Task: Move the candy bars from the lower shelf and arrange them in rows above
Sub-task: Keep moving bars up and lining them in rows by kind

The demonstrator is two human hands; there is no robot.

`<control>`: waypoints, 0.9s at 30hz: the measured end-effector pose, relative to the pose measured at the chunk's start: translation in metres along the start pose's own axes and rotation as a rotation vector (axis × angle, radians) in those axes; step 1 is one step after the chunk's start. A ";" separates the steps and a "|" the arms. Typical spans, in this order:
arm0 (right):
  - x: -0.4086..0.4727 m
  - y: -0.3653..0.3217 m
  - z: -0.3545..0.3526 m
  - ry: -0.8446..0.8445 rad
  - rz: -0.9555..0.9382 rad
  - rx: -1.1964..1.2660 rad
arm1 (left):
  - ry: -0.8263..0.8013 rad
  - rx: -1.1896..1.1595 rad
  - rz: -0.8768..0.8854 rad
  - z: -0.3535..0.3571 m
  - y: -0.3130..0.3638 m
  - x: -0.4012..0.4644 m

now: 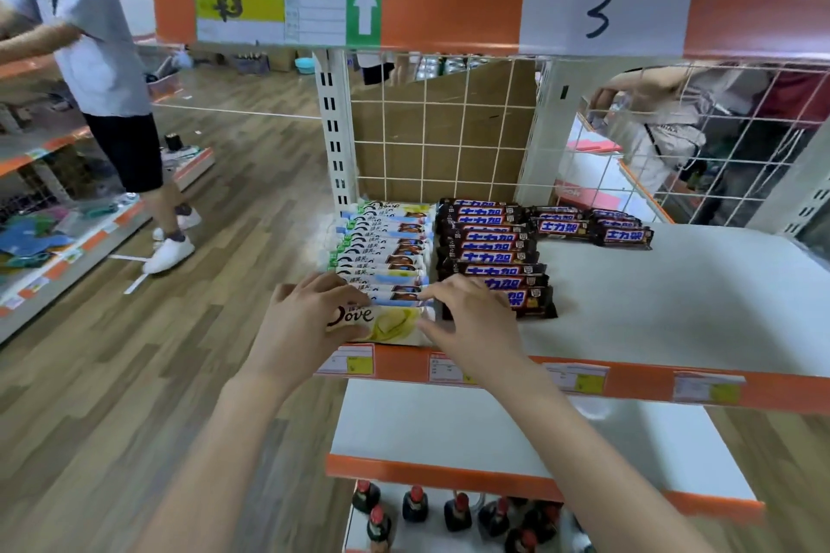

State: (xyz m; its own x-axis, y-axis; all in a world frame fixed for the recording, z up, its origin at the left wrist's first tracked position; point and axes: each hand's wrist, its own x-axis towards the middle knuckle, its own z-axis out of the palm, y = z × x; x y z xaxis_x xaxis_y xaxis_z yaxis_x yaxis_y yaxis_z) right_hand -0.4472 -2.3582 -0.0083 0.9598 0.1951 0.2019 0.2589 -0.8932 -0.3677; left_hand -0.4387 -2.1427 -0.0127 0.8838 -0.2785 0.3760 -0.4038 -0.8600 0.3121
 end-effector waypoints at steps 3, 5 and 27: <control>-0.002 -0.001 0.001 -0.002 -0.014 0.000 | -0.015 -0.004 -0.016 -0.001 -0.004 -0.002; -0.004 -0.002 0.002 0.004 -0.010 0.014 | -0.014 -0.024 -0.036 0.000 -0.004 -0.003; 0.011 -0.003 0.014 0.131 0.033 -0.011 | 0.049 -0.015 -0.055 0.007 -0.013 0.015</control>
State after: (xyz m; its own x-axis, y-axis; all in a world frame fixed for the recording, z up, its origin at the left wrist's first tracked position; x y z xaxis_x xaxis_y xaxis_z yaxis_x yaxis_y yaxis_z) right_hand -0.4362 -2.3472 -0.0180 0.9453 0.1115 0.3067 0.2254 -0.9027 -0.3666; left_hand -0.4187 -2.1384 -0.0176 0.8920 -0.2097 0.4004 -0.3591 -0.8667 0.3462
